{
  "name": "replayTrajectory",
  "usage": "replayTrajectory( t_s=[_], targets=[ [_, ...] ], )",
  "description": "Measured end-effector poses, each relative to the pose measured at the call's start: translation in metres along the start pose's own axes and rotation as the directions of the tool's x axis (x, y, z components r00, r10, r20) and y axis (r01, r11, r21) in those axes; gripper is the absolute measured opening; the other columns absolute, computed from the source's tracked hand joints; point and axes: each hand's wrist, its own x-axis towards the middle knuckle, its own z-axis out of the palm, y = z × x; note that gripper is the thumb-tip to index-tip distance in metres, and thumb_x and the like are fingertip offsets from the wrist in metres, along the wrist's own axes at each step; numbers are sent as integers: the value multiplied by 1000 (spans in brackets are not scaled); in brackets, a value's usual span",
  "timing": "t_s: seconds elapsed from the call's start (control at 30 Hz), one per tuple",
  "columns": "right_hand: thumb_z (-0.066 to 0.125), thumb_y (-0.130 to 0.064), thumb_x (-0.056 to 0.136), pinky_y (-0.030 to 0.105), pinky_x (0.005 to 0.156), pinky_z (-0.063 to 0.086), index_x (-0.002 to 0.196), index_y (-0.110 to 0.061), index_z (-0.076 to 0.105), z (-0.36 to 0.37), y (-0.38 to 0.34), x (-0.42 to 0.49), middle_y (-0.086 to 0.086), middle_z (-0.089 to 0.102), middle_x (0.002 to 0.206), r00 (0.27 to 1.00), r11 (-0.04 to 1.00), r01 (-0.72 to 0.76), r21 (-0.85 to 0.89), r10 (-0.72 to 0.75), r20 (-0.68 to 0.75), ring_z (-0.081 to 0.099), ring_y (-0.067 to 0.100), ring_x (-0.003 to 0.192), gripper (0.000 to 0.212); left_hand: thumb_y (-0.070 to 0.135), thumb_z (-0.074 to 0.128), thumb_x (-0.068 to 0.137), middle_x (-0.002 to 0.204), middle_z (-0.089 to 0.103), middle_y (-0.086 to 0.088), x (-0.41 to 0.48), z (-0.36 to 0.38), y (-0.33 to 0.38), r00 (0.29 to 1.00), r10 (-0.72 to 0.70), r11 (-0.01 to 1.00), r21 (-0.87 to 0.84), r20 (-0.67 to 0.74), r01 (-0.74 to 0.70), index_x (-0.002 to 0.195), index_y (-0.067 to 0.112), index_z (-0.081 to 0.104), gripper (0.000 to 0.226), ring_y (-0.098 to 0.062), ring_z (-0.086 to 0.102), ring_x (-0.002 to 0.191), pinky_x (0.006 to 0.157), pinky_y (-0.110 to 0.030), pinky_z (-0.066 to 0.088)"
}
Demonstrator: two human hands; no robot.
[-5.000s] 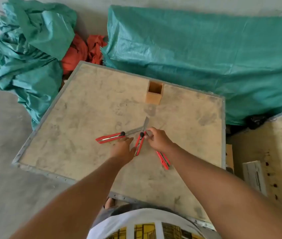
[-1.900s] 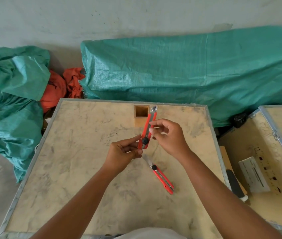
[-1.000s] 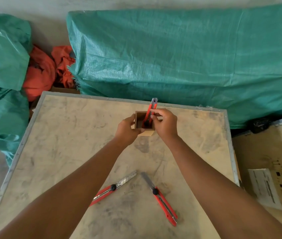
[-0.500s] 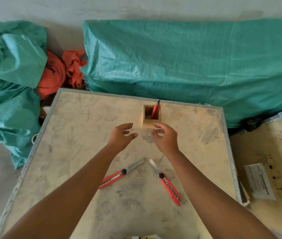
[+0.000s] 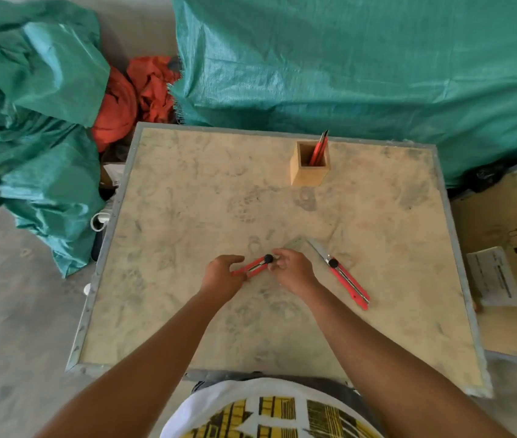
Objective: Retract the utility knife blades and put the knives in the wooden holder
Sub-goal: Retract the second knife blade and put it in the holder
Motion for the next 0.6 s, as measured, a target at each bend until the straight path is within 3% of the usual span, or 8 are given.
replayTrajectory(
  t_s=[0.1,0.17,0.3,0.4,0.6],
  targets=[
    [70,-15,91,22,100,44,134,-13,64,16,-2,-4,7,71,128,999,999,-32,24,33,-21,66,20,120,43,23,82,74,126,66,-5,-5,2,-18,996,84,982,169,18,-85,126,17,67,54,-27,62,113,93,-38,53],
    [70,-14,91,23,103,46,135,-13,63,24,-4,-6,7,72,125,996,996,-69,65,72,-57,67,21,118,45,16,81,73,123,67,-7,-4,3,-29,988,148,959,236,52,-156,127,15,66,56,-30,60,115,95,-39,51],
    [72,-13,89,45,99,57,134,-17,64,38,1,0,2,72,112,975,954,-176,241,203,-90,69,21,109,46,5,77,76,116,69,-12,-8,0,-35,974,210,961,163,86,-222,124,9,68,49,-29,65,106,87,-21,44],
    [75,-17,87,47,93,60,122,-21,69,41,3,2,-2,69,105,958,904,-209,374,266,-106,70,22,105,35,6,77,75,116,68,-10,-11,-2,-38,969,223,969,82,103,-231,123,9,69,48,-24,68,101,86,-21,47],
    [70,-5,93,40,77,66,104,-12,65,21,-18,-17,21,74,106,952,766,-172,619,291,-96,77,31,93,13,11,82,74,113,70,-3,-30,-11,-29,957,276,960,-80,84,-270,124,12,68,53,-4,65,83,72,-5,49]
  ],
)
